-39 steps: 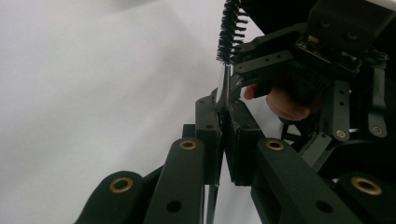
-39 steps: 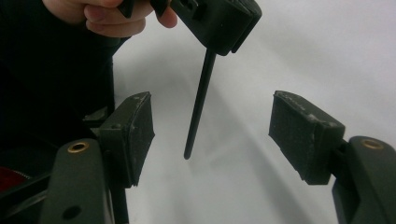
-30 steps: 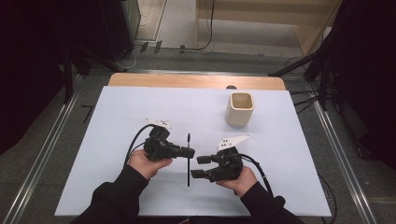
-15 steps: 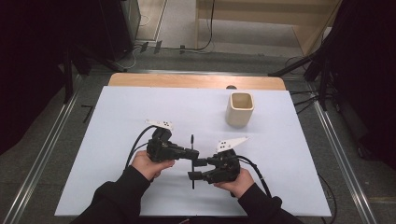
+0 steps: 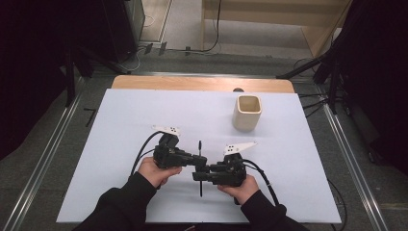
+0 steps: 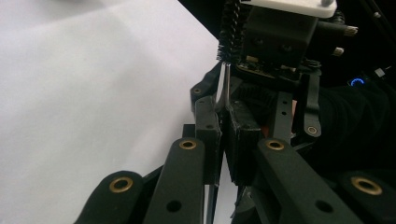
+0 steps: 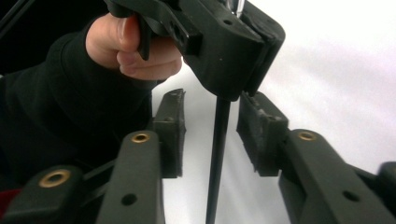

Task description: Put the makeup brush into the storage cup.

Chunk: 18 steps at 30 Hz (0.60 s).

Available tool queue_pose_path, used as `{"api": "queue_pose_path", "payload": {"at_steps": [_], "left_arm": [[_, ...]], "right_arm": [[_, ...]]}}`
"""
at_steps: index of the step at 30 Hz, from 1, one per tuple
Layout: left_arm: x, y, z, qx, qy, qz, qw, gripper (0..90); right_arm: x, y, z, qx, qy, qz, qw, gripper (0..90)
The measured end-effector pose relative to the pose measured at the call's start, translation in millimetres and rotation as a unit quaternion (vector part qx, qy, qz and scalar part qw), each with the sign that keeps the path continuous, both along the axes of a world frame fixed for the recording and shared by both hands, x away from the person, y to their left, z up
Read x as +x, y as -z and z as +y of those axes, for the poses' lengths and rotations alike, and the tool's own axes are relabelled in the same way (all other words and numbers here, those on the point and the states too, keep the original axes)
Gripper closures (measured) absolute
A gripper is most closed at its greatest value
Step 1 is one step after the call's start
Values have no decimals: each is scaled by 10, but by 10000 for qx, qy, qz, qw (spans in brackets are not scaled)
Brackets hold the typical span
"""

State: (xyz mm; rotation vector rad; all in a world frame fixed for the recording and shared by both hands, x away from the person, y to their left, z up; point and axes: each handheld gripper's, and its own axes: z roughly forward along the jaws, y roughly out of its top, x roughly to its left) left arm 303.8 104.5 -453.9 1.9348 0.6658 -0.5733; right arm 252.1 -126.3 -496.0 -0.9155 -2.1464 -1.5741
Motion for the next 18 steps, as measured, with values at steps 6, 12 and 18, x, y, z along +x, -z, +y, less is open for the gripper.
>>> {"api": "queue_pose_path", "payload": {"at_steps": [6, 12, 18], "left_arm": [[14, 7, 15, -42, -24, 54, 10000, 853], [19, 7, 29, -87, -71, 58, 9999, 852], [26, 11, 33, -97, -54, 105, 9999, 852]], "right_arm": [[-27, 6, -16, 136, 188, 83, 9997, 742], [-15, 32, -33, 165, 258, 248, 9992, 842], [-19, 27, -32, 146, 237, 201, 9994, 858]]}}
